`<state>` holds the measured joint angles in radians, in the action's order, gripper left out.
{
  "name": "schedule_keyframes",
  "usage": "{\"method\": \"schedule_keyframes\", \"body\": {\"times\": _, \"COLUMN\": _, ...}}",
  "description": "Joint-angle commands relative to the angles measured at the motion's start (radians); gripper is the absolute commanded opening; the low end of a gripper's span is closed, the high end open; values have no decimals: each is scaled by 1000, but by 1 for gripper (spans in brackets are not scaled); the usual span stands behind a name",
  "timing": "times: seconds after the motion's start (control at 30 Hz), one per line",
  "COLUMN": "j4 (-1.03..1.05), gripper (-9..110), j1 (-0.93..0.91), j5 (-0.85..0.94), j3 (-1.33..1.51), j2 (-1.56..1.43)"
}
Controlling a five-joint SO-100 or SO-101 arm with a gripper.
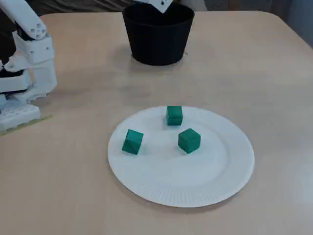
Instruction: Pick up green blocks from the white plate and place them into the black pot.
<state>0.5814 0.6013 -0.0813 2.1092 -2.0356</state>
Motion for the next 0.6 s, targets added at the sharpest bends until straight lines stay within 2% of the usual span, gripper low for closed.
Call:
{"method": "schedule_keyframes", "body": {"times": 0.0, "j4": -35, "gripper": -2, "j1": -3, "j5": 34, "j3": 6, "j2": 8}}
{"method": "schedule_keyframes", "body": {"times": 0.03, "j4": -26, "gripper": 1, "j1": -5, "j5": 41, "j3": 6, "j2": 9}}
{"method": "schedule_keyframes", "body": {"times": 0.17, "j4": 23, "gripper": 31, "j1": 11, "j5": 106, "j3": 3, "j2": -15}}
{"method": "schedule_keyframes", "body": {"times": 0.3, "j4": 61, "gripper": 41, "j1": 21, "j5": 118, "j3": -8, "j2": -35}}
{"method": "schedule_keyframes", "body": {"times": 0.37, "j4": 100, "gripper": 41, "j1": 21, "j5": 120, "j3": -25, "j2": -43}}
{"method": "schedule_keyframes", "body": {"times": 0.43, "j4": 133, "gripper": 32, "j1": 14, "j5": 120, "j3": -49, "j2": -49}}
{"method": "schedule_keyframes", "body": {"times": 0.57, "j4": 316, "gripper": -1, "j1": -74, "j5": 141, "j3": -198, "j2": -26}}
